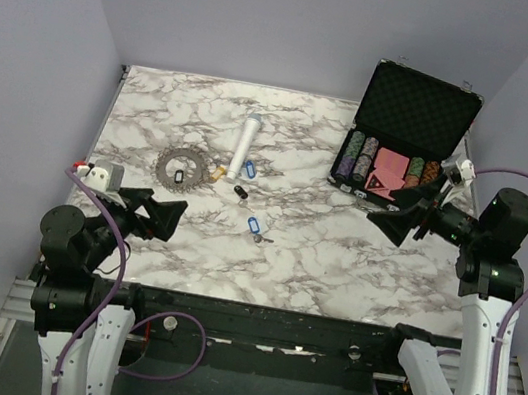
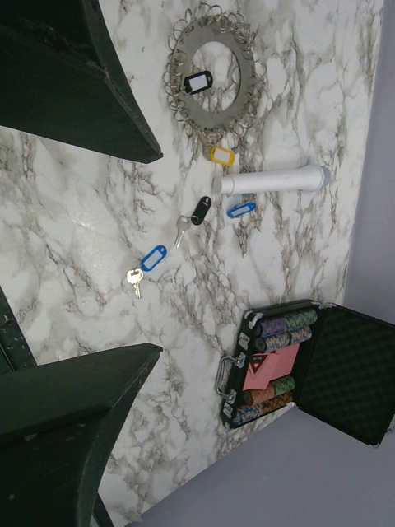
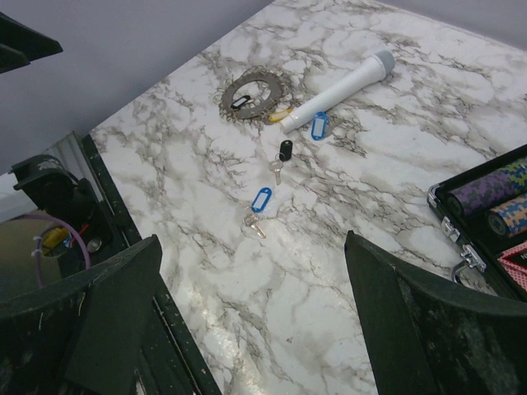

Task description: Put the keys on the keyring

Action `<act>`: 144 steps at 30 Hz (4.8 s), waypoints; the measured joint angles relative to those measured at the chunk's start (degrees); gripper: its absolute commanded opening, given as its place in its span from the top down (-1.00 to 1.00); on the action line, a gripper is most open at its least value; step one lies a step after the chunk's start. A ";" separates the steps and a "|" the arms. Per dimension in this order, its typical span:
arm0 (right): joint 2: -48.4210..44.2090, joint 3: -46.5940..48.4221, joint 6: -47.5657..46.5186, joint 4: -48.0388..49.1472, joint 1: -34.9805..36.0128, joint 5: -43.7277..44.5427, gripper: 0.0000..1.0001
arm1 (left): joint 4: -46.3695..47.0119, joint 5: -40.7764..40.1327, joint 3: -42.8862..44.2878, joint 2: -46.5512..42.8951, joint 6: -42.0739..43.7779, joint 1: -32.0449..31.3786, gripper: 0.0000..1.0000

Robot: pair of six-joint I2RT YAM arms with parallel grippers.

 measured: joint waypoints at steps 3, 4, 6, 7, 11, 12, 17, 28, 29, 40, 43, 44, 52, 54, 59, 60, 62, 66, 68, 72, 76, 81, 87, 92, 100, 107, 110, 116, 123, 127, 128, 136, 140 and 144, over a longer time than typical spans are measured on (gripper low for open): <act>0.46 -0.04 1.07 0.70 0.00 -0.02 -0.99 | -0.13 -0.57 0.00 -0.13 -0.52 0.00 -0.98; 0.57 -0.04 1.36 0.85 0.00 -0.02 -0.99 | -0.22 -0.72 0.00 -0.13 -0.68 0.00 -0.97; 0.57 -0.04 1.81 1.11 0.00 -0.02 -1.00 | -0.59 -1.07 -0.02 -0.11 -0.94 0.00 -0.97; 0.57 -0.04 1.99 1.27 0.00 -0.04 -1.00 | -0.81 -1.27 -0.04 -0.11 -1.14 0.00 -0.98; 1.07 0.00 3.04 1.95 0.00 -0.07 -0.99 | -1.22 -1.60 -0.04 0.07 -1.33 0.00 -0.97; 1.42 0.02 3.34 2.12 0.00 -0.07 -1.00 | -1.38 -1.75 -0.04 0.13 -1.27 -0.04 -0.98; 2.67 0.02 4.61 2.43 0.00 -0.02 -1.00 | -2.16 -3.10 -0.39 0.15 -0.44 -0.96 -0.97; 4.57 0.17 11.21 5.05 -0.68 2.43 -1.00 | 1.01 -3.52 -2.34 -0.09 0.76 -2.51 -0.97; 4.59 0.17 12.04 5.27 -0.72 2.95 -1.00 | 1.90 -3.30 -2.69 -0.09 0.61 -2.51 -0.97; 5.77 0.39 17.84 8.35 -1.81 3.93 -1.00 | 10.14 2.75 -4.87 0.70 -3.65 -2.51 -0.98; 7.41 0.83 17.81 9.51 -1.84 0.59 -1.00 | 14.64 6.23 -6.78 0.74 -7.23 -2.51 -0.97; 8.00 1.27 17.57 9.57 -1.84 -0.61 -0.99 | 16.02 7.21 -7.28 0.74 -8.41 -2.51 -0.98; 8.87 7.04 11.37 6.36 -1.81 -5.73 -1.00 | 18.75 11.61 -6.62 2.86 -10.80 -2.51 -0.97; 8.26 7.06 11.19 6.29 -1.81 -4.76 -1.00 | 17.64 11.23 -6.21 2.89 -9.84 -2.51 -0.97; 8.17 6.75 14.51 6.54 -1.81 3.98 -1.00 | 13.81 7.91 -4.28 2.95 -6.51 -2.51 -0.97; 8.17 6.69 15.65 6.67 -1.81 6.08 -1.00 | 13.22 6.93 -3.63 2.95 -5.75 -2.51 -0.98; 8.17 6.69 17.55 6.99 -1.81 10.08 -1.00 | 12.20 4.83 -2.21 2.93 -4.44 -2.51 -0.97; 8.20 6.69 19.61 7.41 -1.84 14.40 -1.00 | 11.04 2.29 -1.14 2.14 -2.43 -2.51 -0.98; 8.22 6.69 20.15 7.41 -1.81 15.13 -1.00 | 10.29 1.51 -1.25 1.55 -1.99 -2.51 -0.97; 8.33 6.69 20.81 7.65 -1.81 15.54 -1.00 | 10.21 0.59 -1.90 0.72 -1.62 -2.51 -0.97; 8.33 6.64 21.09 7.82 -1.81 15.65 -1.00 | 10.10 0.20 -2.62 0.57 -1.44 -2.51 -0.97; 8.41 6.47 21.09 7.82 -1.81 15.74 -1.00 | 10.08 0.00 -3.06 0.44 -1.20 -2.51 -0.98; 8.41 6.43 21.51 7.80 -1.81 17.27 -1.00 | 10.08 -0.22 -3.58 0.44 -1.14 -2.51 -0.98; 8.41 6.38 22.12 7.80 -1.81 18.21 -1.00 | 10.05 -0.24 -3.58 0.46 -1.03 -2.51 -0.97; 8.44 6.25 22.12 7.85 -1.81 17.75 -1.00 | 9.92 -0.46 -3.58 0.44 -0.55 -2.51 -0.98; 8.44 6.25 22.10 7.85 -1.81 17.27 -1.00 | 9.31 -0.96 -3.58 0.37 0.02 -2.51 -0.97; 8.44 6.25 22.05 7.85 -1.81 17.11 -1.00 | 9.22 -1.05 -3.58 0.35 0.22 -2.51 -0.98; 8.52 6.25 22.05 7.87 -1.81 16.87 -1.00 | 9.09 -1.07 -3.58 0.33 0.26 -2.51 -0.97; 8.72 6.25 22.05 7.85 -1.81 16.85 -1.00 | 8.96 -1.05 -3.61 0.35 0.28 -2.51 -0.98; 8.74 6.25 22.05 7.85 -1.81 16.85 -1.00 | 8.94 -1.07 -3.65 0.33 0.28 -2.51 -0.98; 8.74 6.25 22.05 7.85 -1.81 16.85 -1.00 | 8.94 -1.07 -3.65 0.33 0.28 -2.51 -0.97; 8.76 6.25 22.03 7.85 -1.81 16.85 -1.00 | 8.94 -1.05 -3.65 0.33 0.44 -2.51 -0.97; 8.76 6.25 22.05 7.85 -1.81 16.85 -0.99 | 8.94 -1.05 -3.67 0.33 0.48 -2.51 -0.98; 8.79 6.25 22.05 7.87 -1.81 16.85 -1.00 | 8.92 -1.05 -3.76 0.33 0.52 -2.51 -0.97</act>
